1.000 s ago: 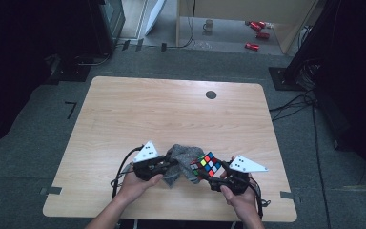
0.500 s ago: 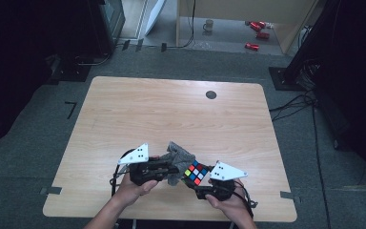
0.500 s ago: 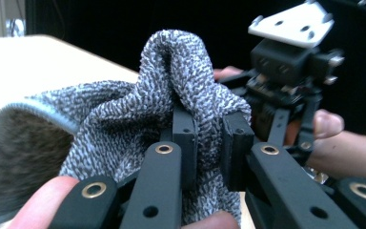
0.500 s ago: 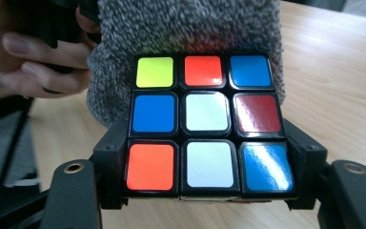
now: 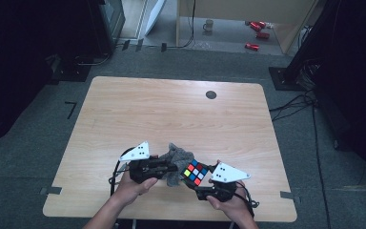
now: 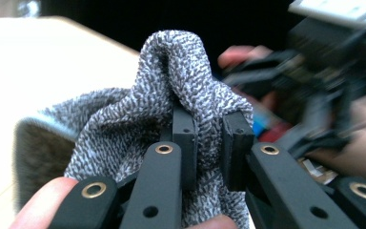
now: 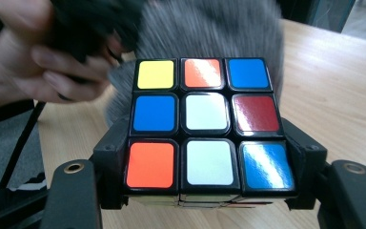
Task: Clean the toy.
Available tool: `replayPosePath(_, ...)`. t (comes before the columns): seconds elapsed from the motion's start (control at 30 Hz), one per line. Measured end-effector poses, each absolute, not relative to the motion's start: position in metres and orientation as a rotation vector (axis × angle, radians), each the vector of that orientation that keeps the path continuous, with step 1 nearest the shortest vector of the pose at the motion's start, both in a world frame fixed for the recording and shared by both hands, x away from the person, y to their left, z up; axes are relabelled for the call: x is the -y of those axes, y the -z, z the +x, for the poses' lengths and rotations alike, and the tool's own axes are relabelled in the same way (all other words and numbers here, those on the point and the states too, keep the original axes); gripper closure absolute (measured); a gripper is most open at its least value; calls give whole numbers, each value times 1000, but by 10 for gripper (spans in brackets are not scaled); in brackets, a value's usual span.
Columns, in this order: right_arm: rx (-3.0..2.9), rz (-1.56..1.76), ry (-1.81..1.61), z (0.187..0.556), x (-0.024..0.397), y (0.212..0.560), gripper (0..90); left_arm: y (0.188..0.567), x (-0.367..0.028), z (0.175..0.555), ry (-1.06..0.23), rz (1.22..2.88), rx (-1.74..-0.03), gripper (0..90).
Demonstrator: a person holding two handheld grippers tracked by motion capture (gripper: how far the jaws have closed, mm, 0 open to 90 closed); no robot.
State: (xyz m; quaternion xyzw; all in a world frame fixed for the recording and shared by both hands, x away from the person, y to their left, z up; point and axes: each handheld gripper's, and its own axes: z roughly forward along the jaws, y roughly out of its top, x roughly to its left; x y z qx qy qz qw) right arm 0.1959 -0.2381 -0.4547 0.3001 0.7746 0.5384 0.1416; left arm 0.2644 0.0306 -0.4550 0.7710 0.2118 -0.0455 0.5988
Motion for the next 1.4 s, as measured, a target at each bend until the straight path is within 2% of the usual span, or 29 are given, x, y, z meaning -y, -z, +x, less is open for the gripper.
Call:
replayPosePath(0.2,-2255,845,-1555,196,237,454,345,443,-30,257,129,1715,-442,812)
replayPosePath(0.4,-2239,857,-1543,195,236,451,345,454,-32,262,113,1757,-480,811)
replayPosePath(0.57,-2234,854,-1590,196,239,449,345,440,-32,254,129,1702,-424,811)
replayPosePath(0.63,-2239,866,-1556,196,238,452,345,437,-30,252,86,1727,-412,811)
replayPosePath(0.83,-2214,875,-1574,195,238,448,345,451,-31,260,81,1768,-494,811)
replayPosePath(1.0,-2230,873,-1569,197,238,450,345,437,-29,252,86,1720,-448,810)
replayPosePath(1.4,-2145,983,-1643,200,248,447,345,459,-22,255,-108,1883,-507,807)
